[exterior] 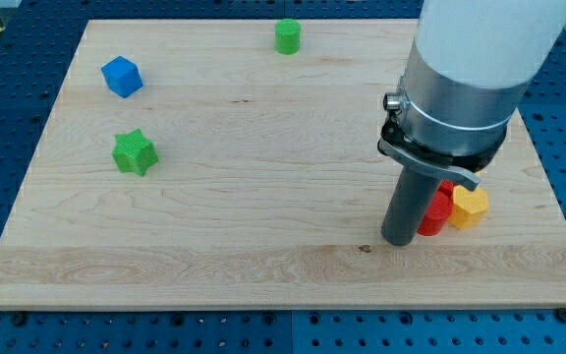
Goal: Point your arm to the bottom center
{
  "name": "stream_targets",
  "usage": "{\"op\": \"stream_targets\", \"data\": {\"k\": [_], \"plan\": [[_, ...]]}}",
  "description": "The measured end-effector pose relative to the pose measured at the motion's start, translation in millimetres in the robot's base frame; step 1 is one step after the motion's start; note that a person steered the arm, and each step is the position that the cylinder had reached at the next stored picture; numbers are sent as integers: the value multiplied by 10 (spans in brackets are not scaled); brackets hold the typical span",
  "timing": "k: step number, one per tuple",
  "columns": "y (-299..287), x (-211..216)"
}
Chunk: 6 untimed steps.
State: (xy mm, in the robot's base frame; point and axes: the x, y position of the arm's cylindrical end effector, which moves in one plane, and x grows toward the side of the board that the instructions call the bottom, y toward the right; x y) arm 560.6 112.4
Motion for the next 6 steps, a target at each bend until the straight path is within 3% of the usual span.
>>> {"op": "stream_targets", "data": {"k": [4,6], "plan": [[-370,525],[-483,571]]}}
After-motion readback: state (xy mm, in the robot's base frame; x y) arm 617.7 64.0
